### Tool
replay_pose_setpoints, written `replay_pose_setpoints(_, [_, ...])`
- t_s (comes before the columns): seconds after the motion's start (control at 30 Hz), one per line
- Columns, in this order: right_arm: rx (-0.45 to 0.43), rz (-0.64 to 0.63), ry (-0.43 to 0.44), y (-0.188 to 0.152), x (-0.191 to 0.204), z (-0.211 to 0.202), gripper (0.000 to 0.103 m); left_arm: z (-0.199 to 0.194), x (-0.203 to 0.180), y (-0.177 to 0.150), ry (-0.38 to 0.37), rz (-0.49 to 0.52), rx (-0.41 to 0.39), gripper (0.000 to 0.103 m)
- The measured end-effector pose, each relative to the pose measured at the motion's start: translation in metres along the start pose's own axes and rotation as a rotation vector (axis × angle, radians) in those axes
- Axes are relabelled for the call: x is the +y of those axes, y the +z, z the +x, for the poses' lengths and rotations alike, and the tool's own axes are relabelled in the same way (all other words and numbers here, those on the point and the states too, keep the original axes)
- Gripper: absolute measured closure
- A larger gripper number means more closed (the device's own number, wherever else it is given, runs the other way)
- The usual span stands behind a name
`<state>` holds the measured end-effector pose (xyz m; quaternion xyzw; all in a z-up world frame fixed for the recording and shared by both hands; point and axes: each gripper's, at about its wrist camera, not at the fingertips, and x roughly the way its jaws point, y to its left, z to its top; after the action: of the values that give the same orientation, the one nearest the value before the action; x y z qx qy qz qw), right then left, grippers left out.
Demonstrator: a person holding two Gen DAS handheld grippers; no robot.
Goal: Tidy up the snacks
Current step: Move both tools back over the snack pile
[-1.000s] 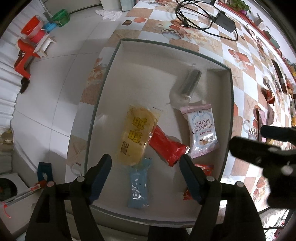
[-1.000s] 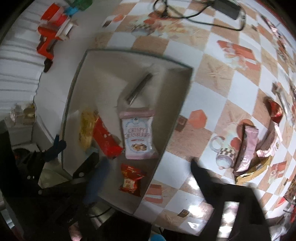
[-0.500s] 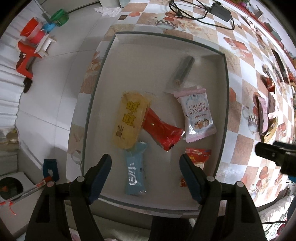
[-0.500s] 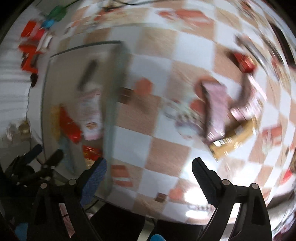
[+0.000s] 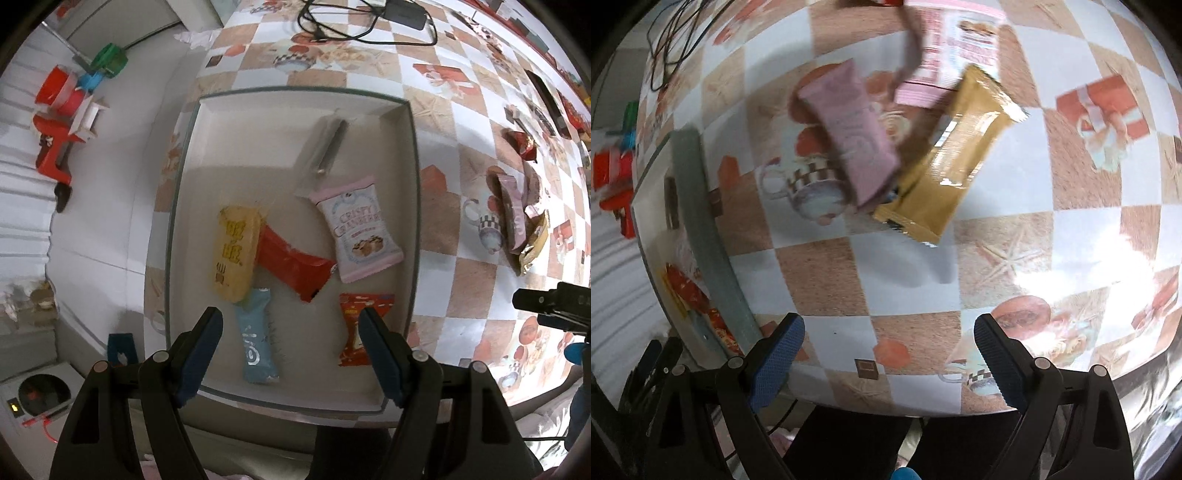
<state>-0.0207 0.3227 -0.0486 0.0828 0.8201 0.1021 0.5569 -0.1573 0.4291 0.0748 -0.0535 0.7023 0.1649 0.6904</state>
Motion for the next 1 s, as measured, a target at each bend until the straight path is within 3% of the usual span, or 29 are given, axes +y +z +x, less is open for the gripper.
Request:
replay_pose_setpoints(0.5, [0.007, 0.101, 0.056, 0.009, -0.074, -0.014, 0.009, -0.011, -0.042, 0.0, 0.033, 0.101, 0.0, 0.024])
replay_pose_setpoints(0.7, [-0.004, 0.142, 0.039, 0.016, -0.115, -0.023, 0.009, -0.011, -0.062, 0.001, 0.037, 0.136, 0.009, 0.024])
replay_pose_setpoints(0.8, [-0.035, 0.123, -0.019, 0.021, -0.134, -0.031, 0.009, -0.011, -0.075, 0.001, 0.041, 0.162, 0.013, 0.024])
replay_pose_setpoints(1.0, [-0.114, -0.016, -0.237, 0.03, -0.161, -0.042, 0.009, -0.014, -0.09, 0.003, 0.039, 0.194, 0.017, 0.024])
